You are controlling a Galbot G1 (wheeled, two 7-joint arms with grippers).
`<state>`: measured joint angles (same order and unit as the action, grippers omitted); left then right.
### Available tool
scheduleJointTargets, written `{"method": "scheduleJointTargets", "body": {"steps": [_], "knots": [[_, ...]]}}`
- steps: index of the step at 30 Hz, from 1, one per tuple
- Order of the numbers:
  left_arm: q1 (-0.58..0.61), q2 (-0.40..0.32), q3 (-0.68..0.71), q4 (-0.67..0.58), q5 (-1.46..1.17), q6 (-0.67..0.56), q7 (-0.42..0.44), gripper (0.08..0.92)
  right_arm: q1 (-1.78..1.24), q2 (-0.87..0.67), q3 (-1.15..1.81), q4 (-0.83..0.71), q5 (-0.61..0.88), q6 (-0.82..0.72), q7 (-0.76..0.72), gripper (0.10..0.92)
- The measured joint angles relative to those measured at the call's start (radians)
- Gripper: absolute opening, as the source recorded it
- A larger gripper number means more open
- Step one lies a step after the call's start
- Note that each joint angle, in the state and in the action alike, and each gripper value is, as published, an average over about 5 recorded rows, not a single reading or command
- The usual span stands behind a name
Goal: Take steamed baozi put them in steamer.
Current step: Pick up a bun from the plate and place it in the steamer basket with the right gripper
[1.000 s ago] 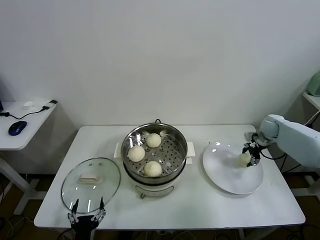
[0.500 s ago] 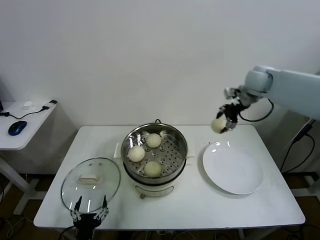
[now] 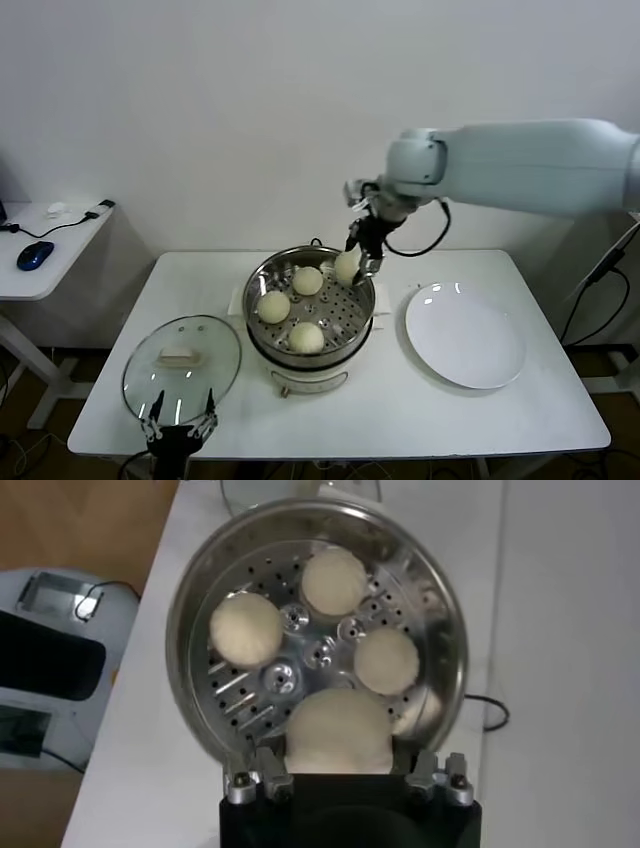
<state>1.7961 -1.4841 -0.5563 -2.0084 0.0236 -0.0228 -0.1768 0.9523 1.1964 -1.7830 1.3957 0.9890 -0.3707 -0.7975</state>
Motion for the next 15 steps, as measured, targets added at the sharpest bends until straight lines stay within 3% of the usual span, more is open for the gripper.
{"method": "scheduleJointTargets", "body": {"steps": [15], "knots": [[-0.014,0.0,-0.006,0.012,-0.013,0.006,0.002,0.823,-0.168,0.117,-0.012,-0.113,-0.057,-0.052,0.061,0.696]]}}
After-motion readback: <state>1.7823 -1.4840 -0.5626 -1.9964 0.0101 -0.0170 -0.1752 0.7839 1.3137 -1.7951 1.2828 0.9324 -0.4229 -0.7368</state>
